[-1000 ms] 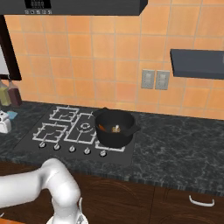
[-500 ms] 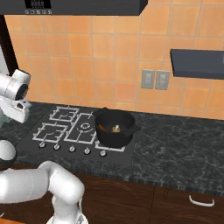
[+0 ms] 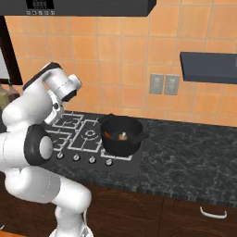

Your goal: Put the carrot and mushroom in the pot. Retrieve the spatula and lightly stir the vegetables in the pot.

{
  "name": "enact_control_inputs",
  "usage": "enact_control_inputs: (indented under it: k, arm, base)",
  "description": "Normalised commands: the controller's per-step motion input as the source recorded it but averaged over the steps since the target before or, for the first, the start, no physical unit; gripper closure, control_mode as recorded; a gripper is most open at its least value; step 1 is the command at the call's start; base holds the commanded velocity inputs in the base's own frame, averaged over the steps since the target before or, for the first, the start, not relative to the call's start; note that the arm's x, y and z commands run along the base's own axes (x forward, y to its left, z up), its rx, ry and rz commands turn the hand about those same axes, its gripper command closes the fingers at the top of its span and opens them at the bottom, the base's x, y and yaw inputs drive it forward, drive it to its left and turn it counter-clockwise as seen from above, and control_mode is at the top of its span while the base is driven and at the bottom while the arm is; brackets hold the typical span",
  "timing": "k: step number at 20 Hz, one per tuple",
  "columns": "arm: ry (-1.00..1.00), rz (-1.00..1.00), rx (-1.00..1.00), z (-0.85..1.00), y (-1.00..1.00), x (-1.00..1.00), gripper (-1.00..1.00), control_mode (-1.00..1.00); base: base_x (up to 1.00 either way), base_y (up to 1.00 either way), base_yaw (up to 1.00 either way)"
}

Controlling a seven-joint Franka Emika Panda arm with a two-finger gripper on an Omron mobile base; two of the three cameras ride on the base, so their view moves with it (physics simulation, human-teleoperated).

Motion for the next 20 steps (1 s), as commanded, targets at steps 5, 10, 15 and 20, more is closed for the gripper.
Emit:
enact_control_inputs:
  k: [5,10,15,20]
  arm:
    - [0.37,-0.32,0.28,0.5,-0.87,0.25,1.0,-1.0]
    - [0.3,-0.41,0.26,0.71,-0.78,0.14,1.0,-1.0]
    - [0.04,-0.27,0.13,0.18,-1.0,0.46,1.0,-1.0]
    - [0.22,-0.22,0.1,0.01,-1.0,0.78,1.0,-1.0]
  base:
    - [0.0,0.0,0.0]
    - [0.0,0.0,0.0]
    - [0.0,0.0,0.0]
    - [0.0,0.0,0.0]
